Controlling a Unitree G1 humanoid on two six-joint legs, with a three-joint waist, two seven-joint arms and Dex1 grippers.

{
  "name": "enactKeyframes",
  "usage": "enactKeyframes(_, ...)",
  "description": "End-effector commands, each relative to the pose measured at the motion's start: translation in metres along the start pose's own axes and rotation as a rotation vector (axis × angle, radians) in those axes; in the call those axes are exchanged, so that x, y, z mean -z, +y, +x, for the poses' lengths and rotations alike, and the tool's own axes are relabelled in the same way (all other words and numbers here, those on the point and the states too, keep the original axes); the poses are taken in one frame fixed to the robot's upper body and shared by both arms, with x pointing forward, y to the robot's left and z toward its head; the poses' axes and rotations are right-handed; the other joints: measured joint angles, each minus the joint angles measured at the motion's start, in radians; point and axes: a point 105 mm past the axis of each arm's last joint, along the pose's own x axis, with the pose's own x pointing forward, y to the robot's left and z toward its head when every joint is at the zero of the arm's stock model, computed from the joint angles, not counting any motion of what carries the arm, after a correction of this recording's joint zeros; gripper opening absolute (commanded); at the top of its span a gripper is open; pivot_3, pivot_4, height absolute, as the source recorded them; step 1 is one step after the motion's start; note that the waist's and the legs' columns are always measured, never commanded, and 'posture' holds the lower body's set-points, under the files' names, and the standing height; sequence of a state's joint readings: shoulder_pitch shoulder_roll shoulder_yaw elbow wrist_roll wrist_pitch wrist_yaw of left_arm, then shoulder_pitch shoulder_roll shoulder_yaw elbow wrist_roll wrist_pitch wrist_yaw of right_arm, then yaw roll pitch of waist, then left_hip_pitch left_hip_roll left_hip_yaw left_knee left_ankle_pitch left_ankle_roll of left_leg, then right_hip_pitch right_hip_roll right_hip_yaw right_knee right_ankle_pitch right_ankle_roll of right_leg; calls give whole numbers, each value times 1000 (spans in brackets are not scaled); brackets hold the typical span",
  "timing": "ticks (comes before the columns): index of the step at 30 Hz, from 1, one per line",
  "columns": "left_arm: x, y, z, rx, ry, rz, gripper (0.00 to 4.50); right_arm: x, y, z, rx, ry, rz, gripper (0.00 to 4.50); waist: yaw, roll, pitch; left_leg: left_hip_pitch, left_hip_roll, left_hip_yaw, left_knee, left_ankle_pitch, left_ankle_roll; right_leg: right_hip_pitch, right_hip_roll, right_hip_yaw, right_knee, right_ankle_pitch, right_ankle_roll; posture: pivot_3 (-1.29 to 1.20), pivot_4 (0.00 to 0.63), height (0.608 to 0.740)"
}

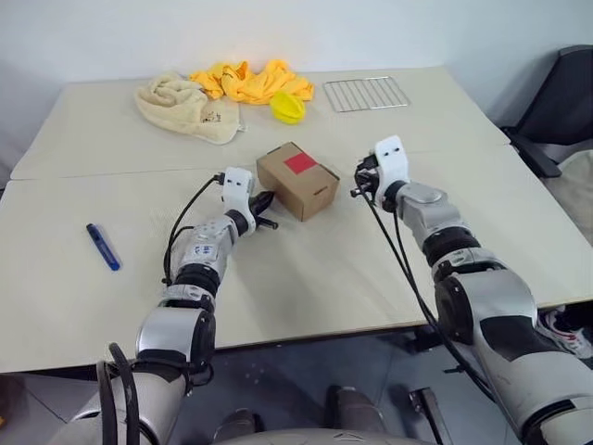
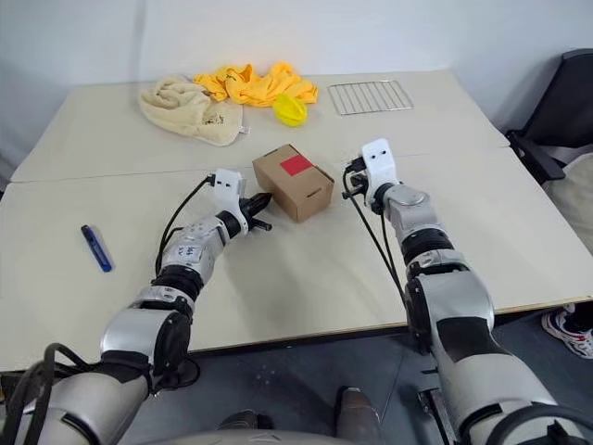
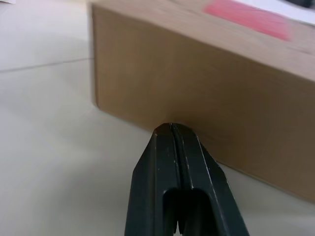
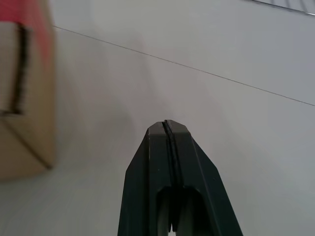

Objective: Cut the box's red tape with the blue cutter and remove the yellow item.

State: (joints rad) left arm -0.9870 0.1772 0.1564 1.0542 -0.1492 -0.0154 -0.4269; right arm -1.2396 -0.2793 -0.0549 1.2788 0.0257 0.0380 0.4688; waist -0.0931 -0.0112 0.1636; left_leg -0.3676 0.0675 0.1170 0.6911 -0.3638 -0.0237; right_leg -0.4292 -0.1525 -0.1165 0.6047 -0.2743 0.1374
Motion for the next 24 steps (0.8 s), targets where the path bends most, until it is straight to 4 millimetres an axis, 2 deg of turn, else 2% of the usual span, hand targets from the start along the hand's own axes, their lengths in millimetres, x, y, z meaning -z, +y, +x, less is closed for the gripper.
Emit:
enactKeyframes(1,-6,-8,-1,36,-34,-1,16,-23,16,7,-47,-80,17,0,-3,0,0,0,0,0,0,0,0,0,0,0,0,0,0,0,150,740)
enactKeyframes(8,-11,-27,0,112,-43,-3,16,-21,48,13,-201,-54,13,0,0,0,0,0,0,0,1,0,0,0,0,0,1,0,0,0,150,740)
enactKeyframes(12,-17,-37,0,176,-42,11,16,-11,64,11,-309,-21,-4,0,-2,0,0,0,0,0,1,0,0,0,0,0,1,0,0,0,150,740)
enactKeyframes(19,-20,-49,-6,270,-9,32,16,6,70,6,-384,33,-15,0,-2,1,0,0,0,0,1,0,0,0,0,0,1,0,0,0,150,740)
enactKeyframes(24,-20,-56,-21,355,37,71,16,9,76,0,-450,39,-30,0,-4,1,1,0,0,-1,1,0,0,0,0,0,2,0,0,0,150,740)
